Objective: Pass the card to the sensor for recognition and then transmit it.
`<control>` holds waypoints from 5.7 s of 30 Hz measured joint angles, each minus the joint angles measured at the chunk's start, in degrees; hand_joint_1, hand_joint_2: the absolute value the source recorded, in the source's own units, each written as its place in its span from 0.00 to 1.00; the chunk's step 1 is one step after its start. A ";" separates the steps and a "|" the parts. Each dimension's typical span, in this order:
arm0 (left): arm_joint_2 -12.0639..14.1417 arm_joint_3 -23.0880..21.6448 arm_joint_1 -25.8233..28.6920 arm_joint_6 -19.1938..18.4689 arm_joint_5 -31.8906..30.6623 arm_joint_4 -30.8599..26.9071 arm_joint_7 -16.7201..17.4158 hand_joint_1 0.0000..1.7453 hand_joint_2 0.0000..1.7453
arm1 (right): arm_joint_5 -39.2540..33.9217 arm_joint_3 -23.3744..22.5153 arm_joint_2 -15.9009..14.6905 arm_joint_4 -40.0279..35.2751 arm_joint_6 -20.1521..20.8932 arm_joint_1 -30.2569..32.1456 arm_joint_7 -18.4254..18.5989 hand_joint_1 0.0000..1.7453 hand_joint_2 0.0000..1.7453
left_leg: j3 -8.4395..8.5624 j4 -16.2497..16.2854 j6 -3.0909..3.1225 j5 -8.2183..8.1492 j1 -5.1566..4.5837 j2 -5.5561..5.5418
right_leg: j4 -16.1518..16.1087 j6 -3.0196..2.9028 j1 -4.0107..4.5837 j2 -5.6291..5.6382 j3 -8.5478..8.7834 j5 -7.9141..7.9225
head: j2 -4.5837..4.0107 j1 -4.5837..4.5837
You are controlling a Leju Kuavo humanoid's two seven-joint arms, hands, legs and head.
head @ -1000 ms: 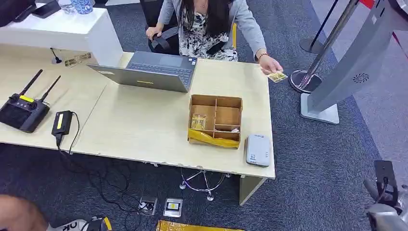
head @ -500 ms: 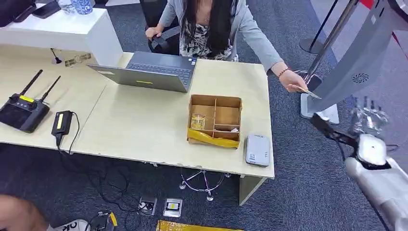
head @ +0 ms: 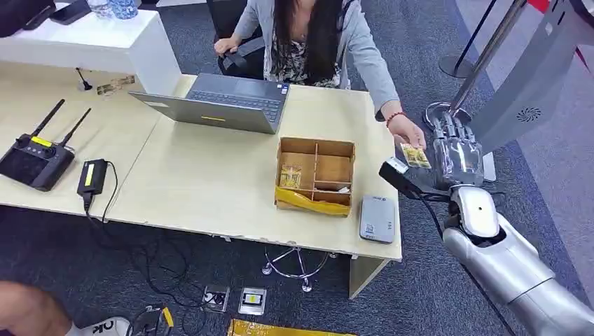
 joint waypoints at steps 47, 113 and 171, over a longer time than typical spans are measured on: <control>-0.22 0.02 0.14 1.55 0.50 0.00 -0.02 0.00 0.00 | -4.99 -0.41 2.27 -3.15 -5.16 5.49 -3.45 1.00 1.00 | 0.01 0.00 0.00 0.00 0.01 0.00 | 0.00 0.00 0.01 0.02 -0.03 0.00 | 0.00 0.00; -0.79 -1.40 -1.11 0.00 -1.16 0.00 1.40 0.00 0.00 | -8.81 1.99 11.56 18.32 -9.20 6.13 -10.86 1.00 1.00 | 0.06 0.01 -0.01 0.00 0.00 0.13 | 0.00 0.00 0.00 0.18 -0.01 0.02 | 0.00 0.00; -1.95 -2.86 -2.35 -0.50 -1.75 0.00 3.21 0.00 0.00 | -0.46 -1.88 23.56 13.22 -7.41 -4.55 -11.54 1.00 1.00 | 0.00 0.00 -0.01 0.00 0.02 0.25 | 0.04 -0.02 0.03 0.27 -0.07 0.04 | 0.00 0.00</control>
